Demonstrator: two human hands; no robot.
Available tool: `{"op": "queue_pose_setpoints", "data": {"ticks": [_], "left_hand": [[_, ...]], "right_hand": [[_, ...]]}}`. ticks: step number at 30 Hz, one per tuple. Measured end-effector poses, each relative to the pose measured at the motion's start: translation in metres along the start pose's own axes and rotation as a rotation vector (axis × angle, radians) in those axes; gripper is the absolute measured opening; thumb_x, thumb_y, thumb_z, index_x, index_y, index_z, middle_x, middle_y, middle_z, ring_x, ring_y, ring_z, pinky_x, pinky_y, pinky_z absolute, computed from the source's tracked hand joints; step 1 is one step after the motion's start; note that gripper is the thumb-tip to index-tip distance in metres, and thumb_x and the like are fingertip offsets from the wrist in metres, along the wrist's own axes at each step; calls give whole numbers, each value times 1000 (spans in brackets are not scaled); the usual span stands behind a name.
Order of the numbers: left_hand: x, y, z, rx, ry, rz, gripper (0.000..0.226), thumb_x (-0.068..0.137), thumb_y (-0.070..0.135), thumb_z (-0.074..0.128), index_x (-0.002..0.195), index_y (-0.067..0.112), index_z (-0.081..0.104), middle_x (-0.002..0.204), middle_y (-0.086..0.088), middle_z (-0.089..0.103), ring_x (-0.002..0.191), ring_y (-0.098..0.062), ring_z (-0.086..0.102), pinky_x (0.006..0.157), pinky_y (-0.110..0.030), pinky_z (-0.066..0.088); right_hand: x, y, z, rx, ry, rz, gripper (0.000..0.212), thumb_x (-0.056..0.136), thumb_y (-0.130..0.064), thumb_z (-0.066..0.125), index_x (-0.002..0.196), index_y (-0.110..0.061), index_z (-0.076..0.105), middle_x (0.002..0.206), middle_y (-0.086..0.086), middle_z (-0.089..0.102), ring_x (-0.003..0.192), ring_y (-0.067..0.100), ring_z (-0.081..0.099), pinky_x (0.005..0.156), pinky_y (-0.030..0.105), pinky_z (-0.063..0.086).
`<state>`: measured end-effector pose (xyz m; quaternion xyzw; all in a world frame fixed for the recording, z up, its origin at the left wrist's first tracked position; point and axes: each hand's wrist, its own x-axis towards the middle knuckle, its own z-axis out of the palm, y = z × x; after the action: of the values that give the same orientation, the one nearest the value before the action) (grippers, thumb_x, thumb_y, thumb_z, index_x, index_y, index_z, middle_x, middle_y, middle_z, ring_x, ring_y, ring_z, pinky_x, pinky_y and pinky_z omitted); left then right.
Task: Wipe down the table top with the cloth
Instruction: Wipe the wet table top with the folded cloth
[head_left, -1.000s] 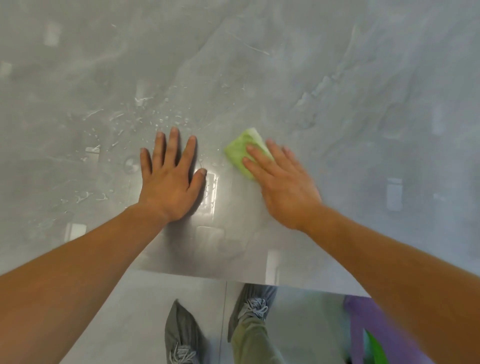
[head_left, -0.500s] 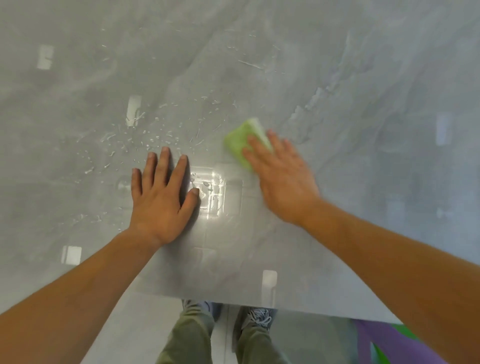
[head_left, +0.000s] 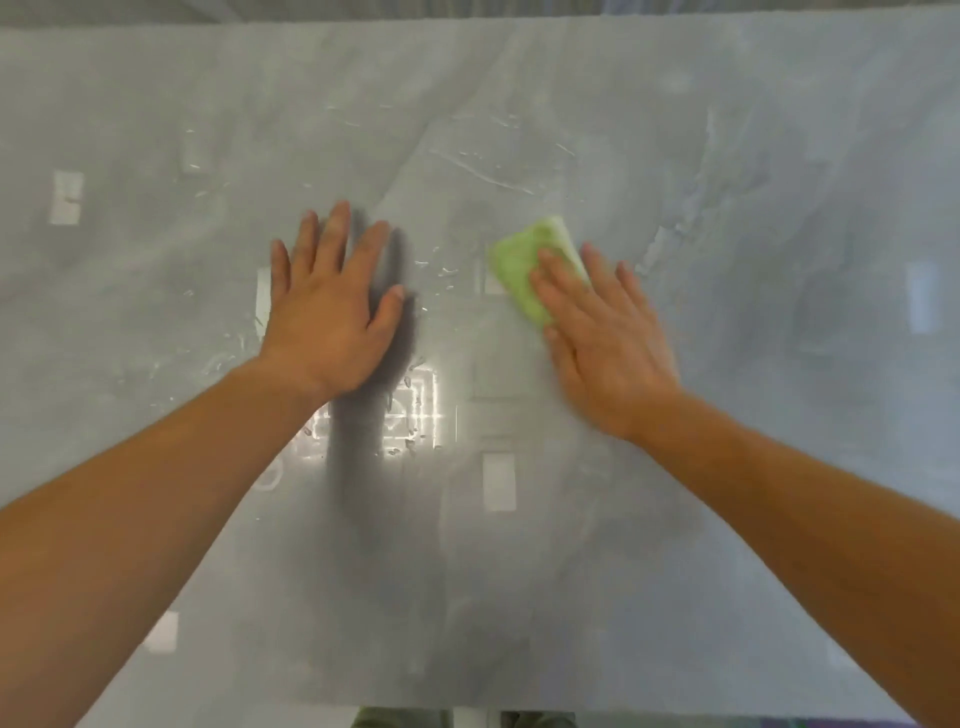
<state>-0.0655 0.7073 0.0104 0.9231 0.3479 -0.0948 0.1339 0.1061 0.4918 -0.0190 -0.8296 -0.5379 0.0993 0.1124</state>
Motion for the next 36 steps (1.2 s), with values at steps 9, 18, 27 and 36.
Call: {"op": "queue_pose_setpoints", "data": {"ticks": [9,18,27,36], "left_hand": [[88,-7,-20,52,-81,107,66,99,56,27,157,33,8,167,-5,-7,152,-31,-12,120,-55,-7],[89,-10,-12,82,-44,161,66,96,59,19,155,31,16,166,-9,1,151,-36,-4,119,-60,-1],[92,-11,-15,56,-23,162,64,93,55,23,153,33,23,166,-9,8,150,-36,3,119,-59,3],[94,-15,-17,13,-1,179,61,93,52,30,150,32,33,164,-9,16,148,-37,10,115,-61,9]], "right_hand": [[13,-45,6,-12,-49,-66,56,100,-32,35,154,-22,33,164,-3,23,153,33,11,122,52,14],[99,22,-15,46,96,348,56,99,-27,35,155,-26,30,164,-6,21,153,30,12,124,49,9],[77,29,-17,6,-22,40,55,97,-22,40,152,-24,36,162,-1,27,151,32,20,122,53,15],[130,-10,-12,28,-15,138,60,96,-23,38,155,-22,29,165,-3,21,152,33,11,125,46,8]]}}
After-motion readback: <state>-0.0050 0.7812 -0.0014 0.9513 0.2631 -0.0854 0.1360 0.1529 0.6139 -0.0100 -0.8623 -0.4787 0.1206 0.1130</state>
